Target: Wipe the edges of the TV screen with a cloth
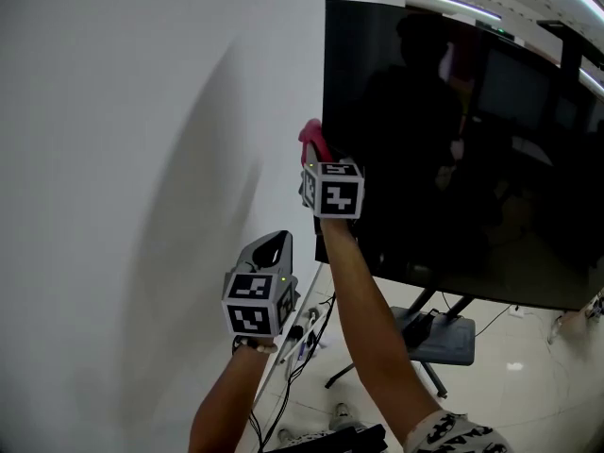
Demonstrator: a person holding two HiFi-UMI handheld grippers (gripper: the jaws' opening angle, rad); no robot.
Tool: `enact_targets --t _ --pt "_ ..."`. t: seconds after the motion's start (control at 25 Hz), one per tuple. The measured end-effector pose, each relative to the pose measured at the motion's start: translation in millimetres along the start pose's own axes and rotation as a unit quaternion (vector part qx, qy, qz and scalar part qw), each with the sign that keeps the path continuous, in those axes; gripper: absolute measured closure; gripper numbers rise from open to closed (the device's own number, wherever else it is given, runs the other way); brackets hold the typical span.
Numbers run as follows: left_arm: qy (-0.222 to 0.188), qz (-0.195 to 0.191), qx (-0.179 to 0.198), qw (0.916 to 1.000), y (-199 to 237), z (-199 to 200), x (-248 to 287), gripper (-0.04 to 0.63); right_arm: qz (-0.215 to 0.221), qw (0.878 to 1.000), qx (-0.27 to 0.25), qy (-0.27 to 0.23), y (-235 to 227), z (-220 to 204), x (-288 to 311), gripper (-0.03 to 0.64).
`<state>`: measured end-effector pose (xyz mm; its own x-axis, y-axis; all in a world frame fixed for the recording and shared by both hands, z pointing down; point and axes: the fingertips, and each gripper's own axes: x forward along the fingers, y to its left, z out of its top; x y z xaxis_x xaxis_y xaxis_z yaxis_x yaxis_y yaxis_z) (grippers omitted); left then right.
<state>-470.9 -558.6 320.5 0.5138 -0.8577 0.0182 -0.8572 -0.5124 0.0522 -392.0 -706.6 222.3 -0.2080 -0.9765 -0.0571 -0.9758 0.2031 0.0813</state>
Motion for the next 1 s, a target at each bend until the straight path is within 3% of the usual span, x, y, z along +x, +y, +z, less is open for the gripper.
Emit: enact_targets --t 0.2,0.32,0.68,1.0 --pt "0.002 0.000 0.000 1.0000 -1.6 -14.4 -14.0 0.595 0.001 0.999 0.054 -0.003 -0.6 -32.0 -9.8 0.554" --pt "0.001 -0.001 -0.019 0.9998 1.2 -18.4 -21.6 0.595 0.003 0.997 0.079 0.005 3.8 -54.6 -14.9 0.554" --pt "0.014 -0.010 -0.053 0.9984 -5.0 -46.6 -24.9 0.595 -0.005 0.993 0.104 0.045 7.7 -138.9 -17.0 0.554" --pt "0.048 0.009 -0.054 0.9973 1.8 -78.6 -21.4 0.595 -0.027 0.987 0.129 0.090 9.4 -224.2 -29.3 0.554"
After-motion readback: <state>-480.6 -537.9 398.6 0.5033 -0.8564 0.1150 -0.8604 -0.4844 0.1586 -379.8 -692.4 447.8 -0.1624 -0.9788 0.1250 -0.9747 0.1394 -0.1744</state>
